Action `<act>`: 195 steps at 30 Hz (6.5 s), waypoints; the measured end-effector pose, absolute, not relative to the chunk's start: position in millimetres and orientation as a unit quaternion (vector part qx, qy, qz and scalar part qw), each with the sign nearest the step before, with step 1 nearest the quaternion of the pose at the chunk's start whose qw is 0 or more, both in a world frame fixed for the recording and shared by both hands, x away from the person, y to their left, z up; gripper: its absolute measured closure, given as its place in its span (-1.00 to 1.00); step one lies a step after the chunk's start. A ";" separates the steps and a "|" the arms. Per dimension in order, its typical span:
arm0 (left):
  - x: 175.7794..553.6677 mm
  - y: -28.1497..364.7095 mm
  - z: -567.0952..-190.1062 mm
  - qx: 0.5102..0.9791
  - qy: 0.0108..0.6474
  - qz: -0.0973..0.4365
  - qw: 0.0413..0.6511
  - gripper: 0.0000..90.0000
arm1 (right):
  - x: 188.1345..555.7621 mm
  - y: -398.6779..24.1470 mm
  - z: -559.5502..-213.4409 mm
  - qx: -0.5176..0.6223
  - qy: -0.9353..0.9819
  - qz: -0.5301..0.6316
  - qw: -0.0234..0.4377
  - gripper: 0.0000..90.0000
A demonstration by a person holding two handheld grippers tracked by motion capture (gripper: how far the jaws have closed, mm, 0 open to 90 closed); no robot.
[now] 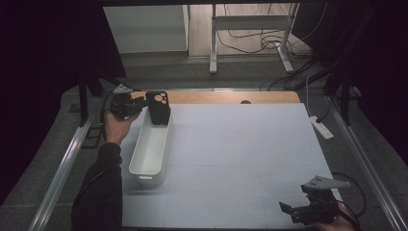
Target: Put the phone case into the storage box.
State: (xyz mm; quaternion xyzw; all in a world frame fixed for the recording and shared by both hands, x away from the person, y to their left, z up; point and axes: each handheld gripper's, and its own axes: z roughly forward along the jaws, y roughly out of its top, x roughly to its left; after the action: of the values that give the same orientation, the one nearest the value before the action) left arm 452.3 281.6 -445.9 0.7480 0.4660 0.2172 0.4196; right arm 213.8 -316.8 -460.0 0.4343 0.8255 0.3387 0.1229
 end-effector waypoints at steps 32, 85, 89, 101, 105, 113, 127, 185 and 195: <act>431.8 277.6 -445.2 0.754 0.475 0.145 0.430 -0.25 | 213.8 -316.9 -459.8 0.435 0.825 0.339 0.124 -1.00; 352.0 263.7 -440.2 0.778 0.426 0.116 0.447 -1.00 | 213.0 -316.4 -459.2 0.435 0.824 0.340 0.126 -1.00; 344.1 261.8 -440.9 0.782 0.420 0.114 0.446 -1.00 | 212.9 -316.3 -459.3 0.435 0.824 0.341 0.127 -1.00; 316.1 261.2 -440.0 0.789 0.407 0.116 0.447 -1.00 | 212.8 -316.2 -459.2 0.434 0.824 0.341 0.128 -1.00; 308.9 260.5 -441.2 0.790 0.407 0.118 0.442 -1.00 | 212.7 -316.7 -458.8 0.435 0.823 0.342 0.127 -1.00; 290.2 259.8 -443.2 0.787 0.406 0.116 0.450 -1.00 | 212.8 -316.3 -459.1 0.434 0.823 0.342 0.127 -1.00; 259.9 257.7 -445.2 0.780 0.401 0.108 0.469 -1.00 | 212.7 -316.4 -459.1 0.434 0.824 0.342 0.127 -1.00; 164.6 264.8 -488.3 0.768 0.473 0.145 0.407 -1.00 | 212.2 -316.6 -458.7 0.434 0.823 0.343 0.129 -1.00; 160.5 261.3 -492.7 0.775 0.478 0.154 0.384 -1.00 | 212.0 -316.4 -458.6 0.433 0.824 0.342 0.129 -1.00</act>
State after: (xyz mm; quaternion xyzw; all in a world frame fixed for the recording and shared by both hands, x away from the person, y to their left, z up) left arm 160.5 261.3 -492.7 0.7751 0.4777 0.1539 0.3837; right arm 212.0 -316.4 -458.6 0.4333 0.8236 0.3425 0.1289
